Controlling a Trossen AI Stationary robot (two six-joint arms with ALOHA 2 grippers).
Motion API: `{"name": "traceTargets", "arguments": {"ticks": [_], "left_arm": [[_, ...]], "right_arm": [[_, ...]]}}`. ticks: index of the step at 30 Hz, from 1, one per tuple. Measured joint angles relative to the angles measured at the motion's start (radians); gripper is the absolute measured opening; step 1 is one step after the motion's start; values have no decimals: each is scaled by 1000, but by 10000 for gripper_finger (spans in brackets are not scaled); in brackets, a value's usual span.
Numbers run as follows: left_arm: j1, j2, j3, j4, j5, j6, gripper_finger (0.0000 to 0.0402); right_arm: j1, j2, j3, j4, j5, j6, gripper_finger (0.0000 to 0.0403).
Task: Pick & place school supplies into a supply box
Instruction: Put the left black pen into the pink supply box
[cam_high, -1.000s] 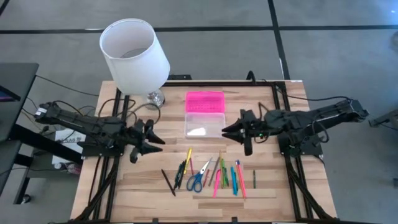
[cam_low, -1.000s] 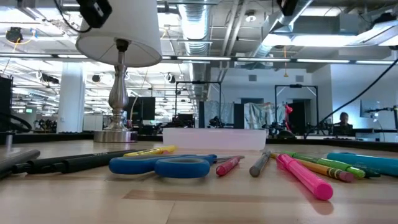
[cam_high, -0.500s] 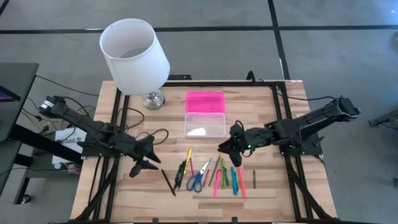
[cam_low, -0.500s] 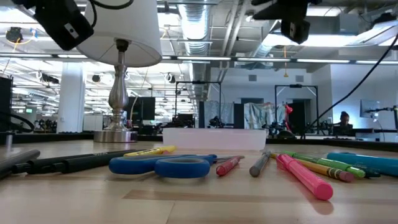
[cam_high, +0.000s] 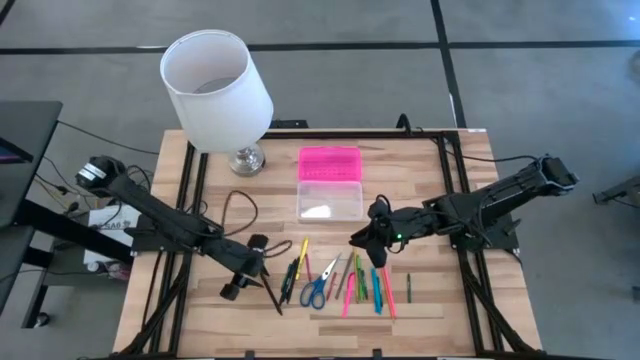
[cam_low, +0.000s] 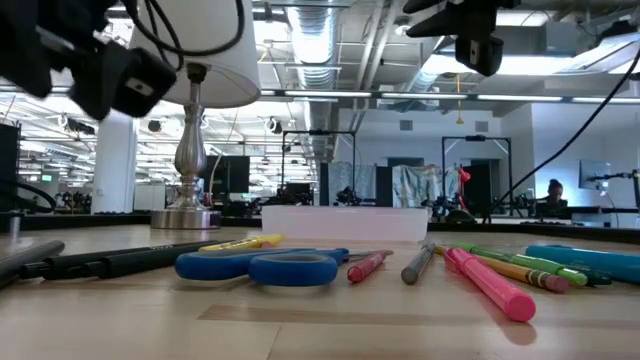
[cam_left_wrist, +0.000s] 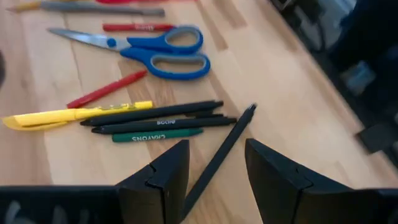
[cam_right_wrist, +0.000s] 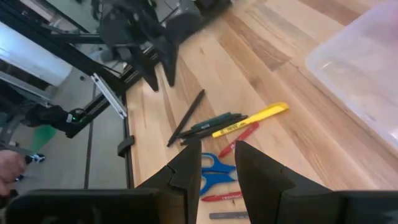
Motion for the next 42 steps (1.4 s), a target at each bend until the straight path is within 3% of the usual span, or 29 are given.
{"name": "traceTargets", "arguments": {"ticks": [12, 28, 42], "left_arm": [[0, 226, 0, 92, 54, 151, 151], [0, 373, 0, 216, 106, 221, 151], [-29, 372, 7, 108, -3, 230, 151]], "right_arm": [[40, 0, 0, -8, 1, -38, 91], [103, 0, 0, -35, 33, -38, 91], [123, 0, -1, -35, 56, -37, 91]]}}
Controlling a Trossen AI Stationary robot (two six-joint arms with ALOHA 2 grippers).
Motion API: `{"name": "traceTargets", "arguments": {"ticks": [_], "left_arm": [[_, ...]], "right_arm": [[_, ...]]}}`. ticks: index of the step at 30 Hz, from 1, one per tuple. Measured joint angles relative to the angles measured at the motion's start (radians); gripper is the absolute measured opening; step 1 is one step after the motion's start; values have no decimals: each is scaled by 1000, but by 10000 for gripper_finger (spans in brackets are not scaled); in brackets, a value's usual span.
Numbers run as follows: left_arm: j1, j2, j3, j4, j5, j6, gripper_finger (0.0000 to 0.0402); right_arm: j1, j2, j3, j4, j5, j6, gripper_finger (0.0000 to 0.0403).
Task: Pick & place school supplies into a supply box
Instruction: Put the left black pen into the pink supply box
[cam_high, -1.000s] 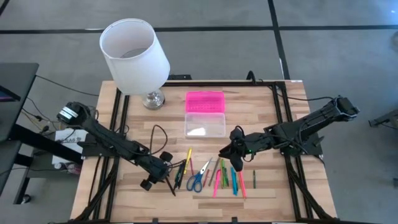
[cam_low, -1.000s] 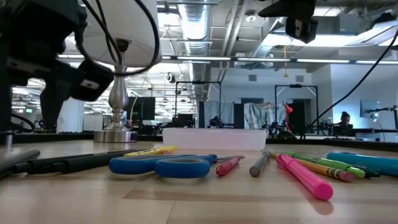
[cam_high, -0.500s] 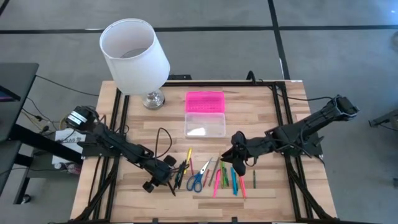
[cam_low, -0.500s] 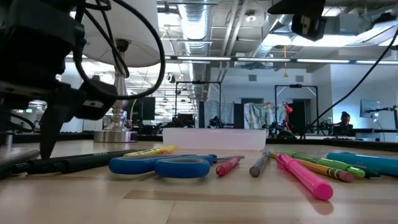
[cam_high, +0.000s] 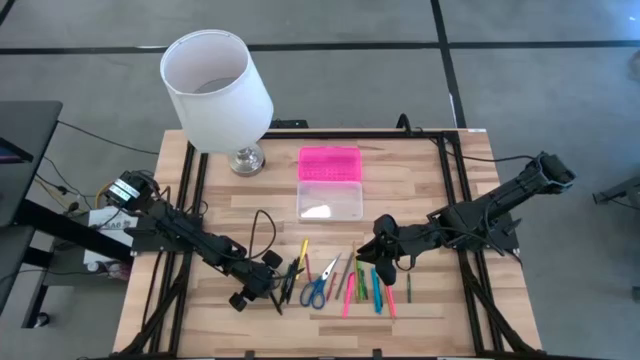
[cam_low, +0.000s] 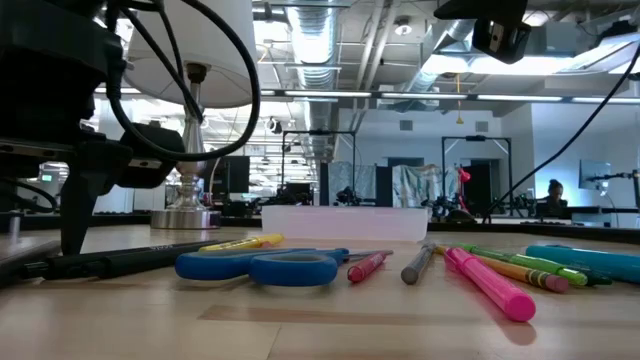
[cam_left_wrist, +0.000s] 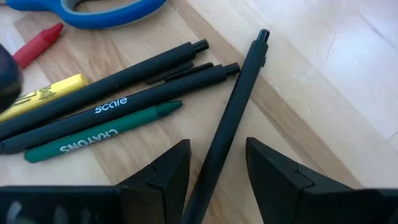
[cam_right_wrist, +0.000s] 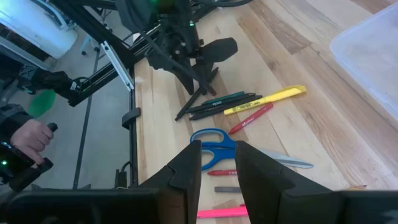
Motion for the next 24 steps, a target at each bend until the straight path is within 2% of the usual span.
{"name": "traceTargets", "arguments": {"ticks": [4, 14, 24], "left_arm": [[-23, 0, -1, -12, -32, 0, 140], [-39, 2, -7, 29, -28, 4, 67], [-39, 2, -3, -35, 24, -81, 56]], "right_arm": [[0, 0, 0, 0, 0, 0, 91], [0, 0, 0, 0, 0, 0, 91], [0, 0, 0, 0, 0, 0, 91]]}}
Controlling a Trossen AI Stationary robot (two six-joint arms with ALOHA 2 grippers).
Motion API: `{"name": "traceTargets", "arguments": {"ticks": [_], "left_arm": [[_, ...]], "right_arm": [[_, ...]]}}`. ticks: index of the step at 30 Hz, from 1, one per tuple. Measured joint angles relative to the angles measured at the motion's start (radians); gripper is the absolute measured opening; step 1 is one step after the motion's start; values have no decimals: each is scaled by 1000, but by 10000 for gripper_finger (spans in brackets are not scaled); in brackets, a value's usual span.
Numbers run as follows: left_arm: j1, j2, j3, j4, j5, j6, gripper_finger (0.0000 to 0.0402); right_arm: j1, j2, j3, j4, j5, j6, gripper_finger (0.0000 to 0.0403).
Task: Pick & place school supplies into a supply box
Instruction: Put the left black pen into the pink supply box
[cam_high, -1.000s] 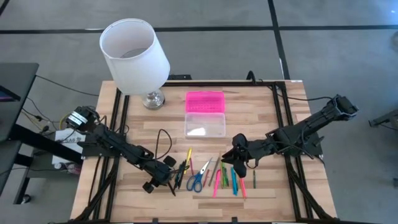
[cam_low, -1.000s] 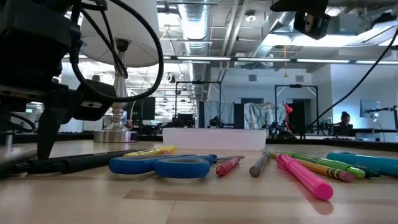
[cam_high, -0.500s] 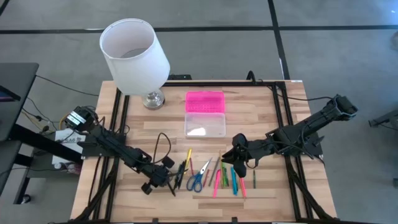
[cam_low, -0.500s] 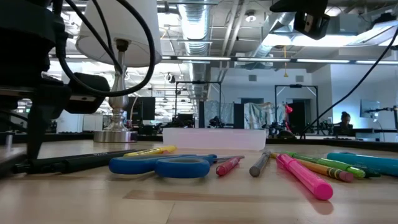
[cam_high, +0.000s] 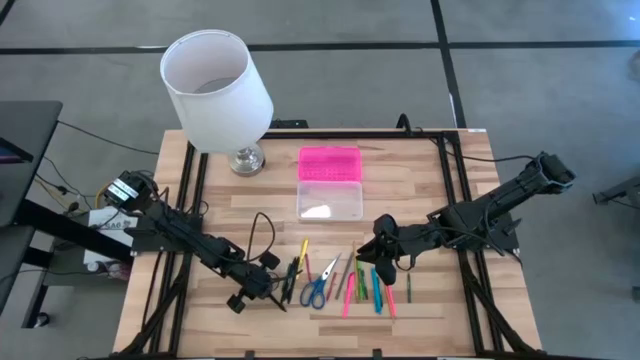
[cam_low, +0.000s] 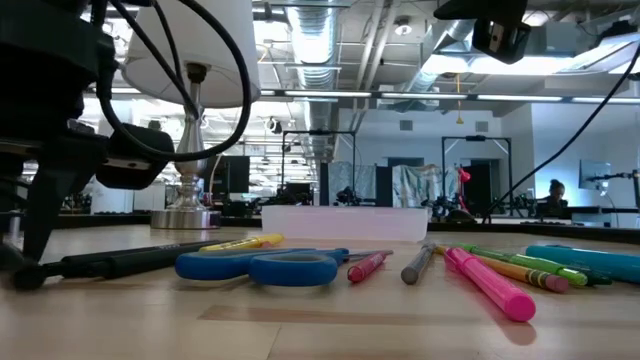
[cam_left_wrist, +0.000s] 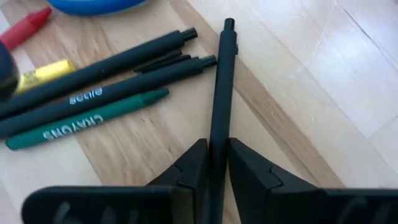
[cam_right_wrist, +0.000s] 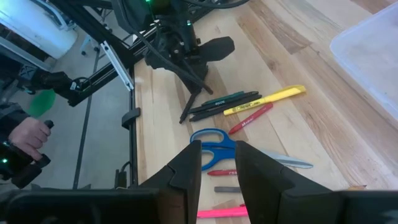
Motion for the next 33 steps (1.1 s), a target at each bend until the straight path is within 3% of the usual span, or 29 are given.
{"name": "traceTargets", "arguments": {"ticks": [7, 15, 24, 33], "left_arm": [[-28, -6, 1, -42, 2, -56, 56], [-35, -63, -1, -170, 32, -241, 56], [-35, -102, -8, -150, 24, -255, 59], [-36, -102, -9, -76, -48, -247, 118]], "right_arm": [[-1, 0, 0, -6, 0, 0, 91], [-1, 0, 0, -23, 0, -2, 91], [-15, 0, 0, -23, 1, -27, 91], [-14, 0, 0, -25, 1, -27, 91]]}}
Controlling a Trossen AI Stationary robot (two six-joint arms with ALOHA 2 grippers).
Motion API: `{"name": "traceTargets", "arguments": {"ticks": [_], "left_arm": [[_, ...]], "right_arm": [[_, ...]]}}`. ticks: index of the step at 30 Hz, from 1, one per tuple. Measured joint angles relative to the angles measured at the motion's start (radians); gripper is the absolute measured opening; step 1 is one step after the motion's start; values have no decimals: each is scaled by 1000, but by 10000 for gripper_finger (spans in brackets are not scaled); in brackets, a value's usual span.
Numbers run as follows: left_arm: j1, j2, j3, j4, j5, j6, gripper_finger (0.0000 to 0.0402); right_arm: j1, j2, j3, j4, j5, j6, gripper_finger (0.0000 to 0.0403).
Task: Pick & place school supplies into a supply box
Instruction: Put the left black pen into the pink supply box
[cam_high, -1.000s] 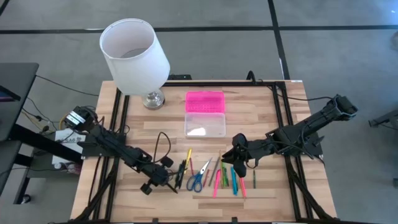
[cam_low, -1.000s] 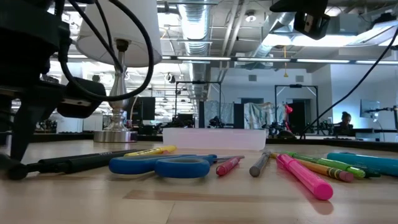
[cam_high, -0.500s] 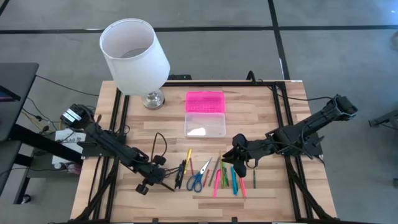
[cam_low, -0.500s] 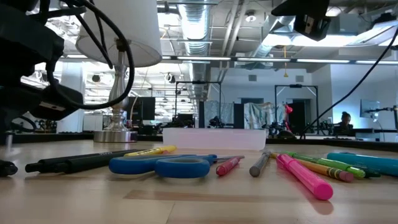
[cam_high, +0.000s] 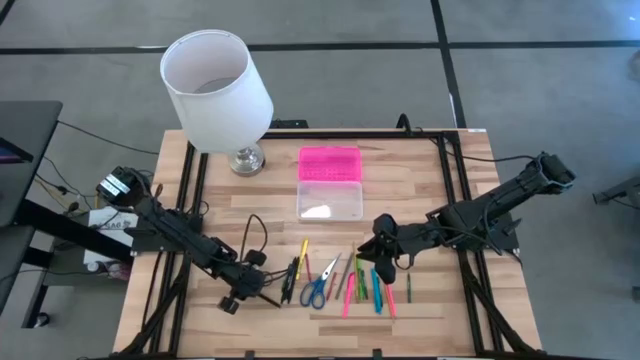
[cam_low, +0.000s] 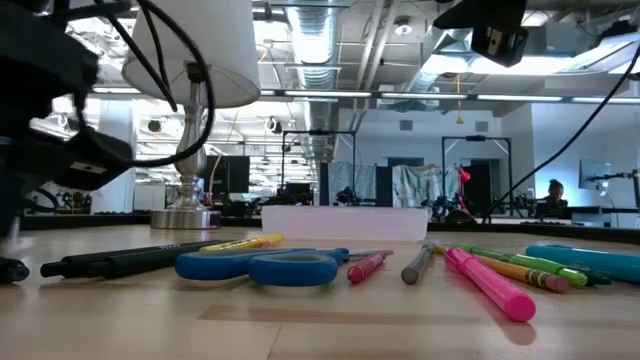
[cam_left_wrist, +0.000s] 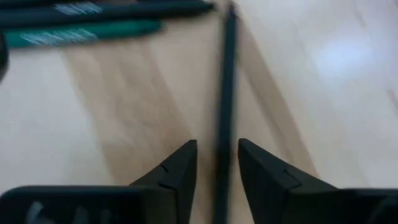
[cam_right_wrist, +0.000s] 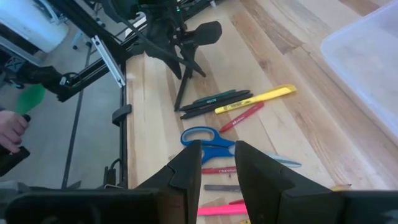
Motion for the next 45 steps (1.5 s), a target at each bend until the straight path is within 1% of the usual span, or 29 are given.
{"name": "traceTargets", "arguments": {"ticks": [4, 8, 12, 15, 18, 21, 25, 30, 33, 36, 39, 45], "left_arm": [[1, 0, 0, 42, -18, 23, 144], [0, 1, 1, 88, -9, 47, 154], [0, 8, 2, 99, -15, 68, 152], [0, 8, 2, 100, -54, 86, 146], [7, 12, 3, 101, -61, 108, 140], [14, 40, 3, 109, -39, 123, 135], [14, 97, 8, 161, 4, 130, 133], [12, 116, 9, 176, -12, 88, 132], [11, 115, 9, 140, -19, 78, 124], [9, 115, 12, 101, 1, 71, 107], [2, 114, 13, 75, -2, 42, 87], [2, 113, 13, 70, 13, 5, 59]], "right_arm": [[0, 0, 0, -5, 0, 0, 91], [0, 0, 0, -5, 0, 0, 91], [0, 0, 0, -5, 0, 0, 91], [0, 0, 0, -16, -1, 0, 91], [0, 0, 0, -20, -1, 0, 91], [0, 0, 0, -20, -1, 0, 91], [0, 0, 0, -23, 0, 0, 91], [0, 0, 0, -24, 0, 6, 91], [0, 0, 0, -26, 0, 8, 91], [0, 0, 0, -27, -1, 8, 91], [0, 0, 0, -27, -1, 8, 91], [0, 0, 0, -27, -1, 7, 91]]}}
